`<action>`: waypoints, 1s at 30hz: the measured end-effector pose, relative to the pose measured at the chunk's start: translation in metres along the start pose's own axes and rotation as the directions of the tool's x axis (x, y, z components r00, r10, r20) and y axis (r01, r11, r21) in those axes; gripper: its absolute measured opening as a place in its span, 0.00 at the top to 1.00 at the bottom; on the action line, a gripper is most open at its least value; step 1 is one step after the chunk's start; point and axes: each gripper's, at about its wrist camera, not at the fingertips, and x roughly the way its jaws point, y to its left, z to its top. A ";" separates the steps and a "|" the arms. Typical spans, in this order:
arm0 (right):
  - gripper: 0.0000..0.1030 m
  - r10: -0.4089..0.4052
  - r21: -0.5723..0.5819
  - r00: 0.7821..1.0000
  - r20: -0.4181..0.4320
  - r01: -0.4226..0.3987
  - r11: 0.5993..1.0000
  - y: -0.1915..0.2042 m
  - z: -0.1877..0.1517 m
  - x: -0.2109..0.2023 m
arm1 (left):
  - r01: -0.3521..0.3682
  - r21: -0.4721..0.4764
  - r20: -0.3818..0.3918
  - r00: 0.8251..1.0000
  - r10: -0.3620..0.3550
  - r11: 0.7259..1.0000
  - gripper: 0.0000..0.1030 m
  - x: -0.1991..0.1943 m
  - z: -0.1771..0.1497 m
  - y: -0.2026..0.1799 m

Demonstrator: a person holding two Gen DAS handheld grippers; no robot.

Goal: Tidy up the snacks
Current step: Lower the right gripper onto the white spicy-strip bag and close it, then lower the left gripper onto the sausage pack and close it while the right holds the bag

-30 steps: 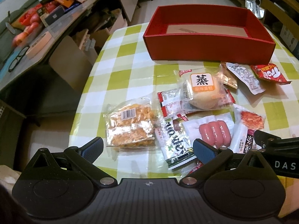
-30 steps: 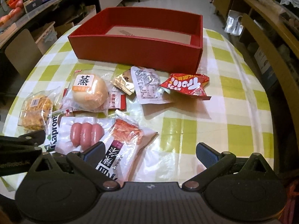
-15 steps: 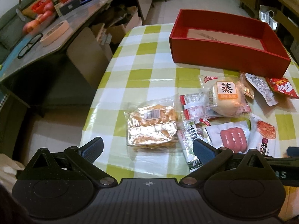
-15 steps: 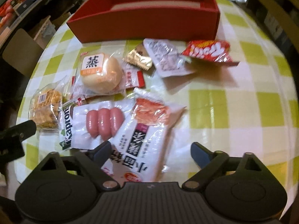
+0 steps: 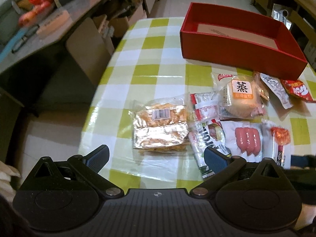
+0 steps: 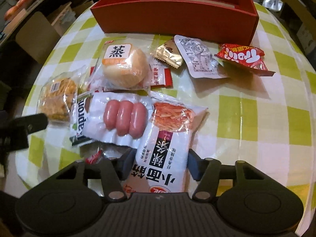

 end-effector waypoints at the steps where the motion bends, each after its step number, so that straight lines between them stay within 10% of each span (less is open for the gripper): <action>1: 0.42 0.005 -0.001 1.000 -0.001 -0.005 1.000 -0.001 -0.001 -0.001 | 0.011 -0.004 -0.010 1.000 -0.011 1.000 0.00 0.002 0.001 0.000; 30: 0.45 -0.048 -0.152 0.998 -0.031 0.043 0.987 -0.013 -0.009 -0.005 | 0.068 0.271 -0.028 0.998 -0.063 0.960 0.00 0.017 0.008 -0.092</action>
